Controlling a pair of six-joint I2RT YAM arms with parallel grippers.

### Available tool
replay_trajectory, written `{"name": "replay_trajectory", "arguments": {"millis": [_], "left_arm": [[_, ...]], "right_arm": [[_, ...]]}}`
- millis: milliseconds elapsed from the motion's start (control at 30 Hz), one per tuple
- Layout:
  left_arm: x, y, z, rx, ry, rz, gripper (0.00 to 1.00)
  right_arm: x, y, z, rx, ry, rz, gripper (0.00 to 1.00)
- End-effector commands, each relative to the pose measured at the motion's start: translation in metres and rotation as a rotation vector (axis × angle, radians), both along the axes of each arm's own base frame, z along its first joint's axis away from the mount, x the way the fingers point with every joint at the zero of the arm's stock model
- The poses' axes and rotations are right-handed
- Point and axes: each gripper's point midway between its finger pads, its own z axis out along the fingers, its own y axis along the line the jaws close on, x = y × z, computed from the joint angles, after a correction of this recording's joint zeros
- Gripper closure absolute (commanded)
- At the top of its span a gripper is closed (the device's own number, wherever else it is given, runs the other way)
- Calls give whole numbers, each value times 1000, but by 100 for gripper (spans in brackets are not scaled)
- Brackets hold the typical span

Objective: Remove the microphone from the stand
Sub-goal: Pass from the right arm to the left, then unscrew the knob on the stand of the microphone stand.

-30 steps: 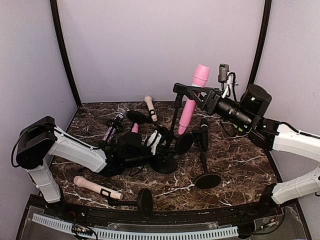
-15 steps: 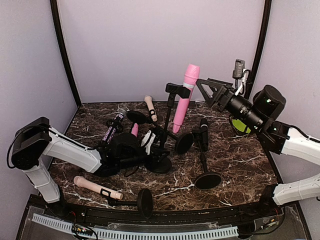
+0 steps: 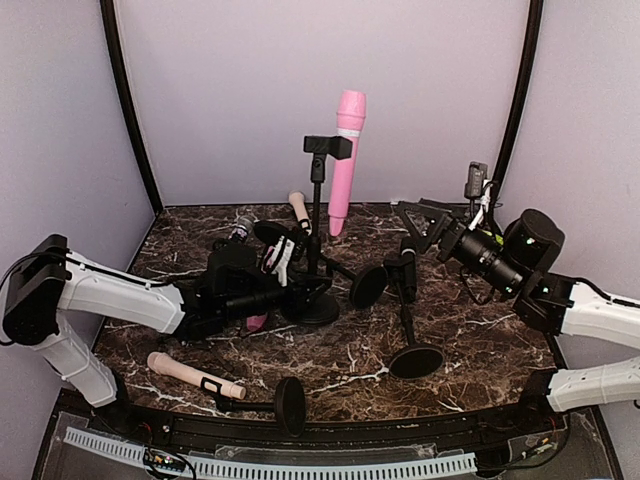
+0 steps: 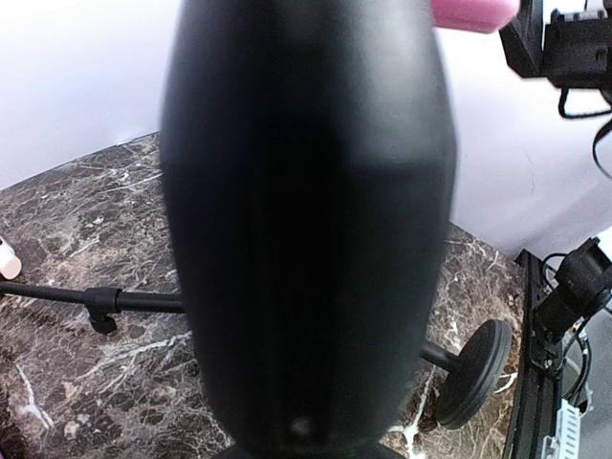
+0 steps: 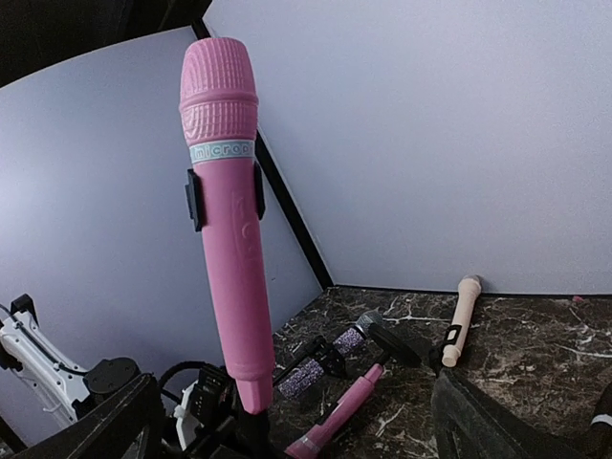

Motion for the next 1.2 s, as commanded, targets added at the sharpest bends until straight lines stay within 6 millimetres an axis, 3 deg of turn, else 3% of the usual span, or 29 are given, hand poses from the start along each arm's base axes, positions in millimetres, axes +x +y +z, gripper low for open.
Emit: {"name": "replay_trajectory", "arguments": {"millis": [0, 67, 167, 500, 767, 1167], "left_arm": [[12, 15, 76, -181, -11, -28, 100], [13, 19, 87, -163, -11, -59, 100], [8, 25, 86, -106, 13, -113, 100], [2, 63, 112, -157, -98, -116, 100], [-8, 64, 96, -149, -64, -161, 100], [-16, 59, 108, -138, -83, -224, 100]], "right_arm": [[-3, 5, -6, 62, 46, 14, 1], [-5, 17, -18, 42, 76, 44, 3], [-14, 38, -27, 27, 84, 102, 10], [-16, 108, -35, 9, 140, 218, 9], [-17, 129, -32, 40, 129, 273, 12], [-14, 169, -33, 35, 106, 336, 34]]}}
